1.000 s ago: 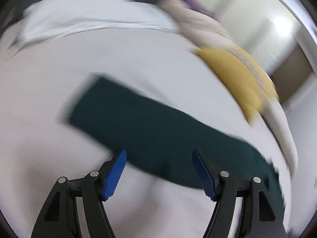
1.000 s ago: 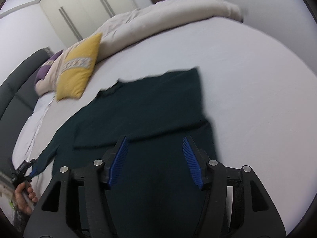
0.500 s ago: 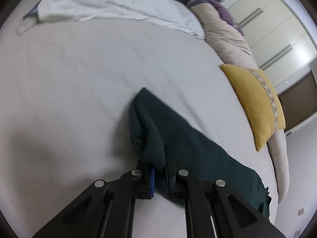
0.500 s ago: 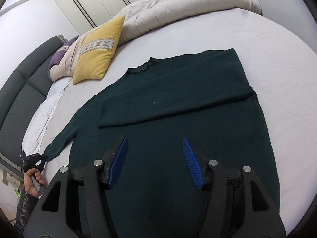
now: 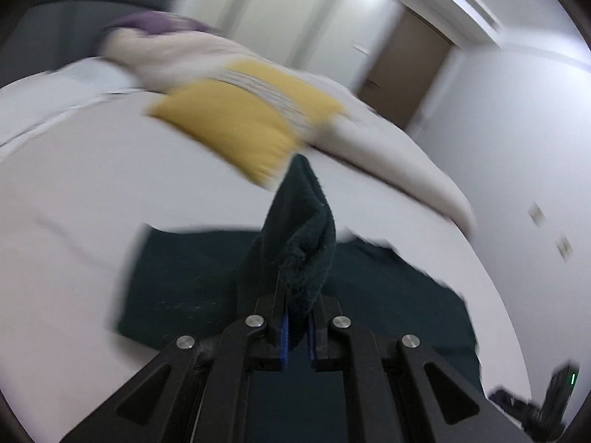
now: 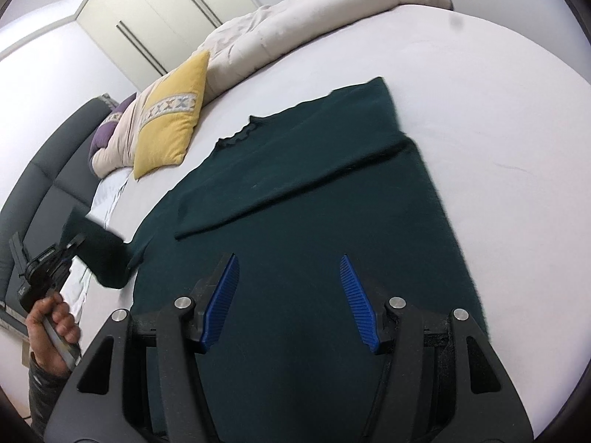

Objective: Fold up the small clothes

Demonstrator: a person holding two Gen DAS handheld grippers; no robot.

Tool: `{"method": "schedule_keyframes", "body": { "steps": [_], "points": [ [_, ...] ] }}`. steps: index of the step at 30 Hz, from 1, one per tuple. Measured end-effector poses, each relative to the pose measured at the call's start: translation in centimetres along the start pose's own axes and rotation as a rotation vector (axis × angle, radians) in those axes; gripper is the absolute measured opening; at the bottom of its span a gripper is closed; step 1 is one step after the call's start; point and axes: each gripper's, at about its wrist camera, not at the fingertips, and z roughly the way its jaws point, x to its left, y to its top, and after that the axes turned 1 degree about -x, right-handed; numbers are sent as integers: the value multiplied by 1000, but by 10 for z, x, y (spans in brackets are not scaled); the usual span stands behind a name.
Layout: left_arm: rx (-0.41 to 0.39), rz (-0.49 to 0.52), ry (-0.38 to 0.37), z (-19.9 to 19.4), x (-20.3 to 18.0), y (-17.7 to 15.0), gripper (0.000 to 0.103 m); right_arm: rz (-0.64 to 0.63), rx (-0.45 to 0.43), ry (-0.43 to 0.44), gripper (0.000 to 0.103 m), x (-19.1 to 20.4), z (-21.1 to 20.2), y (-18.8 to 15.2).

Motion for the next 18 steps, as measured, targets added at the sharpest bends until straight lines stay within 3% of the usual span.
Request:
{"method": "schedule_keyframes", "body": {
  "steps": [4,7,9,11,17,18],
  "points": [
    [147,126,-66,60,-72,-47,11,43,-12,-8,55,-21,-6,3],
    [232,150,-71,83,-88,-76,30,61,9,-22,55,-33,-2,4],
    [240,146,-65,79,-81,-84,61,58,30,-39,55,-36,5,6],
    [213,128,-67,67,-69,-84,69,53,44,-37,55,-34,13,8],
    [136,34,-54,21,-12,-69,71,-6,130,63,57,19,69,18],
    [126,11,-43,17,-3,-68,71,-29,147,80,64,33,82,20]
  ]
}}
